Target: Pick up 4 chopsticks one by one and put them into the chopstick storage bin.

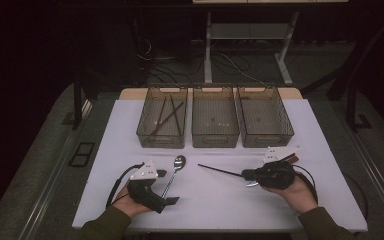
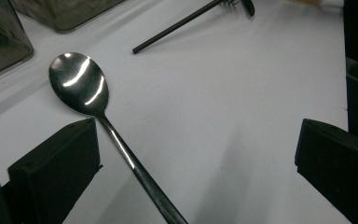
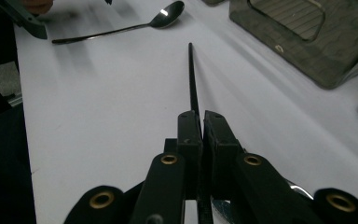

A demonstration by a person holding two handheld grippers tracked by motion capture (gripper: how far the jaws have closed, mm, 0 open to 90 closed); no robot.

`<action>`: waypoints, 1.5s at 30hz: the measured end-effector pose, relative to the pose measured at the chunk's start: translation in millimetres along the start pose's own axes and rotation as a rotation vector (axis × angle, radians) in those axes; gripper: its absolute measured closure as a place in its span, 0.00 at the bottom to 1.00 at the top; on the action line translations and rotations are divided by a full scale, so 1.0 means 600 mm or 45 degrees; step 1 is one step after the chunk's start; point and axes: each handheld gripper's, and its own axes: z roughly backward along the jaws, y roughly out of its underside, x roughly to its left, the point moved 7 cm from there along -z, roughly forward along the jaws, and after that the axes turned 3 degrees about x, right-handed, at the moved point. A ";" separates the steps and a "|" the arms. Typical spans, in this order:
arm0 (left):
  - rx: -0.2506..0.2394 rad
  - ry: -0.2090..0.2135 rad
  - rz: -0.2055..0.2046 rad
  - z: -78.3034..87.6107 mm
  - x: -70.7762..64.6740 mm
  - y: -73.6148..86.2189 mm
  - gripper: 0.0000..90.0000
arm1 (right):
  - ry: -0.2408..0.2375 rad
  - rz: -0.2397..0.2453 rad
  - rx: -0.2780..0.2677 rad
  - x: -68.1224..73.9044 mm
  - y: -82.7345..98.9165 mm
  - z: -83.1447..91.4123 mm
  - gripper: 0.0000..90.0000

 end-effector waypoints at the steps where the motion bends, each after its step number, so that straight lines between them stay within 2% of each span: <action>1: 0.001 0.000 -0.002 0.000 0.000 0.000 0.00 | 0.003 0.002 -0.009 0.000 -0.002 0.002 0.95; 16: 0.001 0.002 0.007 -0.001 0.000 0.001 0.00 | -0.004 -0.008 -0.136 -0.004 -0.033 0.030 0.95; 26: -0.003 0.005 0.019 -0.002 0.000 0.001 0.00 | 0.017 -0.014 -0.185 -0.010 -0.057 0.033 0.95; 38: 0.004 0.004 0.011 -0.002 0.002 0.001 0.00 | 0.032 -0.027 -0.258 -0.024 -0.093 0.036 0.95; 45: 0.000 0.000 0.015 -0.003 0.002 0.001 0.00 | 0.057 -0.026 -0.287 -0.029 -0.117 0.029 0.95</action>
